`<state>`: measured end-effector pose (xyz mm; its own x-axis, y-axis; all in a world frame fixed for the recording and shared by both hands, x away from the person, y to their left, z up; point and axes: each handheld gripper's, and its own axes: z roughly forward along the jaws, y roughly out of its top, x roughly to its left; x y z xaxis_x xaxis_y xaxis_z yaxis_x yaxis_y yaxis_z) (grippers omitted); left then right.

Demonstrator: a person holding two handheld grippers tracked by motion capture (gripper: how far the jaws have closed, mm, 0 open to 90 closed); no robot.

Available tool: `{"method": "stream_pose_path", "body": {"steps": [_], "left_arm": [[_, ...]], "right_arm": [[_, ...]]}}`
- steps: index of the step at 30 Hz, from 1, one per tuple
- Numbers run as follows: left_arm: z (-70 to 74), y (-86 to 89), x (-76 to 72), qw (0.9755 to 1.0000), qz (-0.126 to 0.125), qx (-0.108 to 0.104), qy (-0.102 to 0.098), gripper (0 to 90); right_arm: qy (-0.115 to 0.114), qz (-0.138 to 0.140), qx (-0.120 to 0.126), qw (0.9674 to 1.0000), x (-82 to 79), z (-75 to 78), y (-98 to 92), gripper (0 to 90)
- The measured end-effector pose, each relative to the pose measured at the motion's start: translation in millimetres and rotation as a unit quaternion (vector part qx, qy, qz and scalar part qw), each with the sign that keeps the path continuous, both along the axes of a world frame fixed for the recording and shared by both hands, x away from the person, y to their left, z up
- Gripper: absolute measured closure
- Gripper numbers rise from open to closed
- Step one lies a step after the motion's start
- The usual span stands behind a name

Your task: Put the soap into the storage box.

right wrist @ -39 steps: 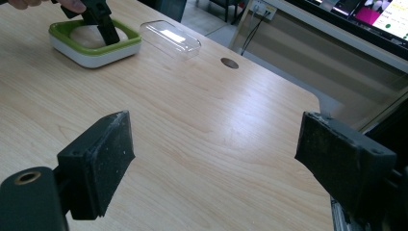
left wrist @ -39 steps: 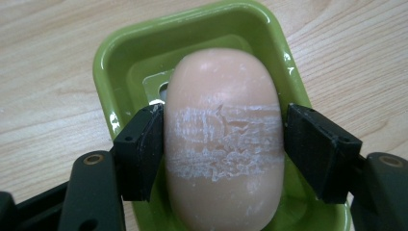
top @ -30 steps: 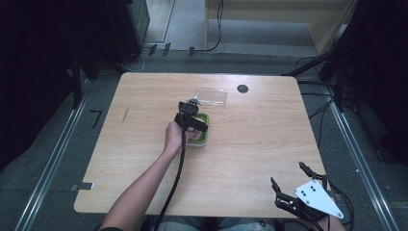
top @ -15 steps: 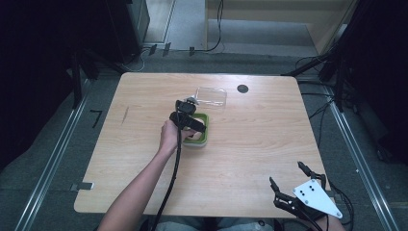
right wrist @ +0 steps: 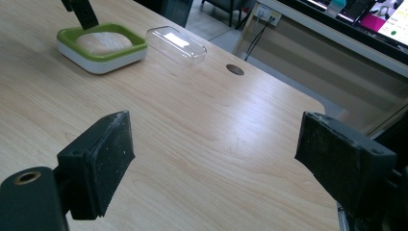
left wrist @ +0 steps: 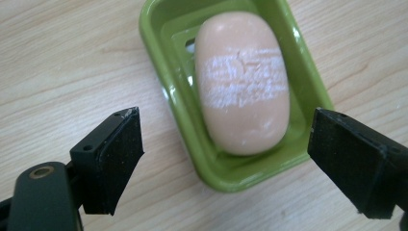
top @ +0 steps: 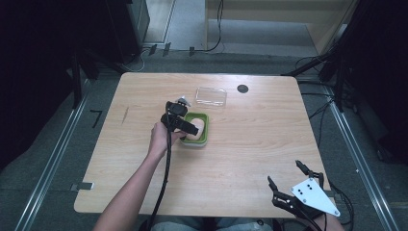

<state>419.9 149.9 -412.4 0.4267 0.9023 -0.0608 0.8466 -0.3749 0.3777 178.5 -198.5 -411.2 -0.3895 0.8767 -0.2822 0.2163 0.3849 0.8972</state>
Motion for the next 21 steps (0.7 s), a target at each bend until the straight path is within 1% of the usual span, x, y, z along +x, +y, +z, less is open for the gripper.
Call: {"method": "stream_pose_path", "body": {"steps": [3,5,7,12,13,14,16,17,20,21], "left_arm": [[1.9,3.5,-4.6,1.0,-0.004,0.004,0.004,12.2],[3.6,5.9,-7.7,1.0,-0.004,0.006,0.001,12.1],[5.2,7.7,-11.3,1.0,-0.006,0.004,0.002,12.1],[8.3,11.6,-19.6,0.9999,-0.013,0.012,0.001,12.2],[8.7,12.9,-23.2,0.9999,-0.013,0.01,0.003,12.2],[8.7,12.9,-23.2,0.9999,-0.013,0.01,0.003,12.2],[8.7,16.6,-27.1,0.9997,-0.018,0.014,0.011,12.8],[8.7,16.6,-27.1,0.9997,-0.018,0.014,0.011,13.3],[7.1,22.7,-32.5,0.9993,-0.019,0.02,0.025,13.4],[7.1,22.7,-32.5,0.9993,-0.019,0.02,0.025,13.3]], "right_arm": [[0.001,0.001,0.001,1.0,0.4,0.0,0.9,13.1],[0.0,0.002,-0.001,1.0,0.8,0.0,1.2,13.1],[0.0,0.004,-0.001,1.0,0.8,0.0,1.5,13.1],[-0.001,0.004,0.0,1.0,1.2,0.1,2.2,13.1],[-0.001,0.004,0.0,1.0,1.2,0.1,2.3,13.1],[-0.001,0.004,0.0,1.0,1.2,0.1,2.3,13.1],[-0.001,0.005,-0.001,1.0,1.2,0.1,2.4,13.1],[-0.001,0.005,-0.001,1.0,1.2,0.1,2.4,13.1],[-0.001,0.005,-0.001,1.0,1.1,0.0,2.4,13.1],[-0.001,0.004,-0.001,1.0,1.2,0.0,2.3,13.1]]}}
